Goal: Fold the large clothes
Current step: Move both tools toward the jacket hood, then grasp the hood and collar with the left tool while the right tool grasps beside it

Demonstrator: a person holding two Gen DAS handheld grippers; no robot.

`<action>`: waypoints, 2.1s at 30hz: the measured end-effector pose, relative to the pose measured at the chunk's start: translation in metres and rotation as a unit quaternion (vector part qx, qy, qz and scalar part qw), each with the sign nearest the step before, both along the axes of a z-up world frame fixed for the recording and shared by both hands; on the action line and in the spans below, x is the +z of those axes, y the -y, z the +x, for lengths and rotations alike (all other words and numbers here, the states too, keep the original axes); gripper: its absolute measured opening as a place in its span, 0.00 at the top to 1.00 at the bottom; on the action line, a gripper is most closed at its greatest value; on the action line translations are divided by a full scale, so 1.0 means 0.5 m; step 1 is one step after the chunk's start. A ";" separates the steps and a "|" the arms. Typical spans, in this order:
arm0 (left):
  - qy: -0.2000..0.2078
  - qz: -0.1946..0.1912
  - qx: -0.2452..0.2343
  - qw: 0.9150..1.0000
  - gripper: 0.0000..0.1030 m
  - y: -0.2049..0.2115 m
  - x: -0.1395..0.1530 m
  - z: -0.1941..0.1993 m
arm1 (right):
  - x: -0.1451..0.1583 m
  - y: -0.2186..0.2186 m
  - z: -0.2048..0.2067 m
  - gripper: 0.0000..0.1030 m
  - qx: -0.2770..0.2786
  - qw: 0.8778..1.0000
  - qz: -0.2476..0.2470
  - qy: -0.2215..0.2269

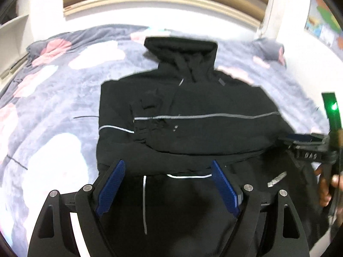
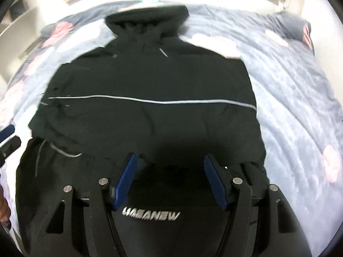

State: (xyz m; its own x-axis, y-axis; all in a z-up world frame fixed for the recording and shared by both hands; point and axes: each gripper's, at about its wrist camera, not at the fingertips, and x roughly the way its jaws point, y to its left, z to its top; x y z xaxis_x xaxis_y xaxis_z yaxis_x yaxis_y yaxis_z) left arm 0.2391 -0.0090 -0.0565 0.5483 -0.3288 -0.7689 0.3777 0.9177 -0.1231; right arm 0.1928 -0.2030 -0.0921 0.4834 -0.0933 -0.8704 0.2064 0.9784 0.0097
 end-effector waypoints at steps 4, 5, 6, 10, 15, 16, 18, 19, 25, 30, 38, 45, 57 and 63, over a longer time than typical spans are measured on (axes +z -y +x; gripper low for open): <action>0.007 -0.035 0.004 0.999 0.19 -0.014 0.029 -0.015 | 0.039 -0.025 0.003 0.34 0.013 1.000 0.001 0.028; 0.008 -0.040 0.005 0.999 0.19 -0.014 0.031 -0.011 | 0.041 -0.023 0.010 0.34 0.014 0.999 0.005 0.032; 0.010 -0.041 0.006 0.999 0.19 -0.012 0.032 -0.006 | 0.046 -0.021 0.021 0.34 0.014 0.999 0.011 0.041; 0.014 -0.048 0.007 0.999 0.19 0.012 0.038 0.060 | 0.060 0.003 0.083 0.34 0.020 0.998 0.021 0.060; -0.003 -0.074 0.012 0.997 0.19 0.049 0.080 0.182 | 0.111 0.053 0.166 0.34 0.011 0.996 0.051 0.068; -0.008 -0.077 0.014 0.997 0.19 0.055 0.092 0.203 | 0.130 0.065 0.187 0.34 0.009 0.996 0.060 0.068; -0.017 -0.072 0.012 0.997 0.19 0.069 0.120 0.243 | 0.160 0.083 0.223 0.34 0.001 0.996 0.064 0.061; -0.019 -0.063 0.011 0.998 0.19 0.077 0.133 0.259 | 0.181 0.093 0.252 0.34 -0.002 0.996 0.067 0.055; -0.028 -0.047 0.013 0.998 0.19 0.096 0.237 0.358 | 0.268 0.131 0.374 0.34 -0.004 0.997 0.060 0.042; -0.033 -0.033 0.025 0.999 0.19 0.103 0.257 0.455 | 0.267 0.193 0.480 0.34 -0.028 0.997 0.061 0.023; -0.084 -0.050 0.062 0.993 0.19 0.139 0.170 0.689 | 0.186 0.284 0.663 0.41 -0.046 0.996 0.076 -0.004; -0.097 0.012 0.023 0.995 0.19 0.203 0.045 0.833 | 0.042 0.323 0.782 0.40 -0.038 0.996 0.066 -0.050; -0.129 -0.051 0.049 0.989 0.91 0.180 -0.085 0.936 | 0.010 0.366 0.795 0.94 -0.025 0.994 0.106 0.008; -0.185 -0.032 0.006 0.982 0.84 0.154 -0.182 0.891 | -0.087 0.341 0.767 0.92 0.001 0.996 0.091 -0.020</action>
